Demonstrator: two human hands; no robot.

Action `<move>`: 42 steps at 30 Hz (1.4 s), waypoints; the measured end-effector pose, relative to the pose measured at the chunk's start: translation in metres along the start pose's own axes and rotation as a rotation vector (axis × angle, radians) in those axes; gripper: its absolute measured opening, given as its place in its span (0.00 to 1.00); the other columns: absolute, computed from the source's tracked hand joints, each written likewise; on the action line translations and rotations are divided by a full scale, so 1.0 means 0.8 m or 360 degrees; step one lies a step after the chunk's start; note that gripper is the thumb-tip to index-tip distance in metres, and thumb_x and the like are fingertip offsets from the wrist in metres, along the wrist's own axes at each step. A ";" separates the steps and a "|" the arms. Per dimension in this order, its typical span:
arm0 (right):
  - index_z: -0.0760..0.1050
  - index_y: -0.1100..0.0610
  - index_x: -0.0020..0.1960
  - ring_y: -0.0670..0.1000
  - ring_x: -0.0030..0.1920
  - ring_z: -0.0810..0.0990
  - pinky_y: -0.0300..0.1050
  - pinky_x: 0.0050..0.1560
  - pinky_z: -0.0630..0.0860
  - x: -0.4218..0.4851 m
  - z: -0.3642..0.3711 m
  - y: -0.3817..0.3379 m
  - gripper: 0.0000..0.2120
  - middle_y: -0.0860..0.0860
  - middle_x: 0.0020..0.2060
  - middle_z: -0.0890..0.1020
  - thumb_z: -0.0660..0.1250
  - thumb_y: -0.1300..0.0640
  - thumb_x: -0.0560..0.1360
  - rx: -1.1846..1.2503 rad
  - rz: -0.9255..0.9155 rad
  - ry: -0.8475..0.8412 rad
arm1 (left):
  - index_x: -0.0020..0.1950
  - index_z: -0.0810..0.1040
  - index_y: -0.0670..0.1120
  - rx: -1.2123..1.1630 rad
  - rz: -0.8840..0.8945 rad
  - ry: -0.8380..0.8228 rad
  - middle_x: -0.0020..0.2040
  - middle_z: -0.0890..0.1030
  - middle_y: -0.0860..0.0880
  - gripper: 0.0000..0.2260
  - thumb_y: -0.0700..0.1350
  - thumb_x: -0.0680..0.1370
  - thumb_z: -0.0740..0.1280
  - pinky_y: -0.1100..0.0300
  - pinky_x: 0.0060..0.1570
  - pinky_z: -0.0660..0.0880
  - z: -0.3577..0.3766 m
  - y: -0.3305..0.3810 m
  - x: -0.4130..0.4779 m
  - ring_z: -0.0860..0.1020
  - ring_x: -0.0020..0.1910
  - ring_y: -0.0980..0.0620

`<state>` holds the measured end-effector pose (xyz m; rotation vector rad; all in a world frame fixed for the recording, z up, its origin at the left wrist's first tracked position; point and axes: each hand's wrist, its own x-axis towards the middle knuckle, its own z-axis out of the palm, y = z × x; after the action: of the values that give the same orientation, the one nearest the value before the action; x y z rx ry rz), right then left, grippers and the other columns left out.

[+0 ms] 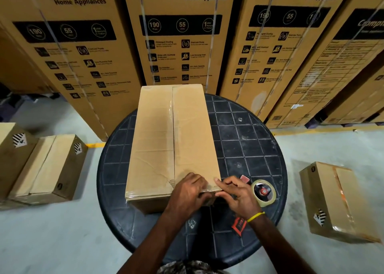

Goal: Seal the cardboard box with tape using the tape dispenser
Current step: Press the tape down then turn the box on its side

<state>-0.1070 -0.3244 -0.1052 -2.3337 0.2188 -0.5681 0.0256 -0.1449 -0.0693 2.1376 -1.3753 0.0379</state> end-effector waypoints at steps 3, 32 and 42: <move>0.79 0.51 0.68 0.45 0.46 0.81 0.33 0.53 0.75 -0.003 -0.005 -0.002 0.24 0.48 0.46 0.82 0.77 0.52 0.74 0.0050 0.0026 -0.0046 | 0.48 0.82 0.46 0.0176 -0.0138 0.0088 0.46 0.82 0.49 0.22 0.60 0.66 0.80 0.53 0.46 0.77 -0.019 -0.019 -0.011 0.77 0.47 0.48; 0.83 0.46 0.50 0.52 0.39 0.84 0.47 0.39 0.81 0.049 0.004 -0.109 0.34 0.47 0.38 0.85 0.62 0.19 0.64 -0.1024 0.0087 -0.0128 | 0.57 0.83 0.51 0.0008 -0.0479 0.0018 0.58 0.82 0.54 0.16 0.57 0.73 0.75 0.55 0.63 0.70 -0.094 -0.016 -0.037 0.75 0.59 0.53; 0.82 0.47 0.52 0.48 0.37 0.76 0.51 0.41 0.78 0.051 0.050 -0.103 0.26 0.42 0.34 0.74 0.79 0.33 0.61 -0.0342 0.0166 -0.0149 | 0.44 0.79 0.38 -0.2056 -0.2206 0.1039 0.40 0.81 0.38 0.22 0.58 0.81 0.66 0.48 0.51 0.78 -0.134 -0.111 -0.157 0.81 0.43 0.40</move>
<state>-0.0525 -0.2524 -0.0610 -2.5314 0.3716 -0.3997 0.0719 0.0367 -0.0629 1.2467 0.5760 -0.4918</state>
